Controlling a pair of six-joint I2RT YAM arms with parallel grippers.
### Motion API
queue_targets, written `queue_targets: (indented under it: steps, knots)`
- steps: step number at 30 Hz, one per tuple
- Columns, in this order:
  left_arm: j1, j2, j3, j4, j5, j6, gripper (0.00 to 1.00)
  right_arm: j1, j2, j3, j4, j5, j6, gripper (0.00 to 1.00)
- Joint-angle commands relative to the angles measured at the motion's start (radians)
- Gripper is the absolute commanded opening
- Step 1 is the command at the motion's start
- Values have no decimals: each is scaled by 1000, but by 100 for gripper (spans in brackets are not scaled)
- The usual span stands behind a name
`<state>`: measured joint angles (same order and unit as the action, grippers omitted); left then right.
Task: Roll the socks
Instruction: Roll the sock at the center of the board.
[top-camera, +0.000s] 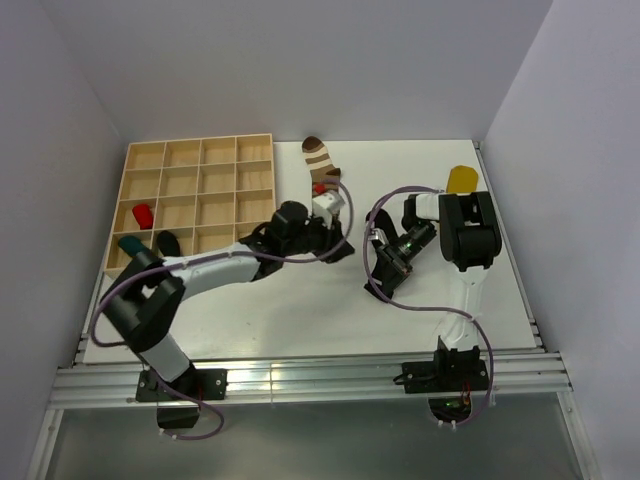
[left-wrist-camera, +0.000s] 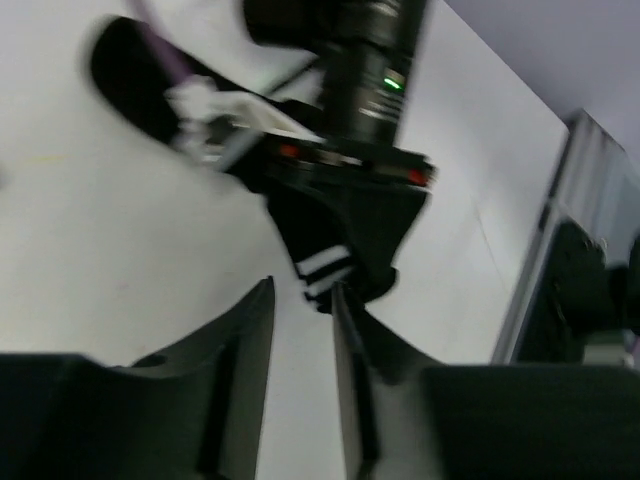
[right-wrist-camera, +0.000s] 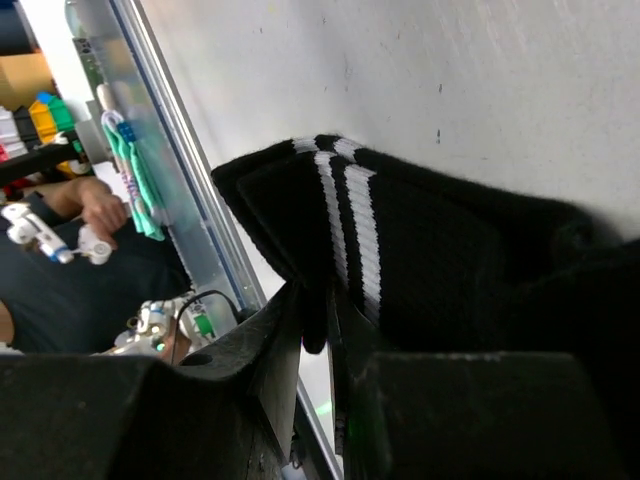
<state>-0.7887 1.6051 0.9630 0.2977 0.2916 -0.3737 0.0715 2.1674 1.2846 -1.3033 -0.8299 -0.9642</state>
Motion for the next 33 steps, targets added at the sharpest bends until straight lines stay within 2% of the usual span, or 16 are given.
queue_targets:
  steps: [1, 4, 9, 15, 25, 33]
  knots:
    - [-46, 99, 77, 69, 231, 119, 38, -2, 25, 33, -116, -28, -28, 22]
    - [-61, 186, 118, 104, 334, 137, 48, -7, 46, 38, -122, -34, -31, 22]
    - [-86, 300, 158, 122, 412, 200, 52, -16, 54, 32, -128, -32, -39, 22]
    - [-96, 364, 157, 176, 468, 200, 53, -33, 78, 32, -132, -35, -50, 22]
    - [-119, 464, 210, 247, 459, 174, 53, -36, 78, 32, -136, -32, -47, 22]
    - [-119, 512, 218, 268, 504, 147, 52, -42, 88, 39, -136, -32, -41, 21]
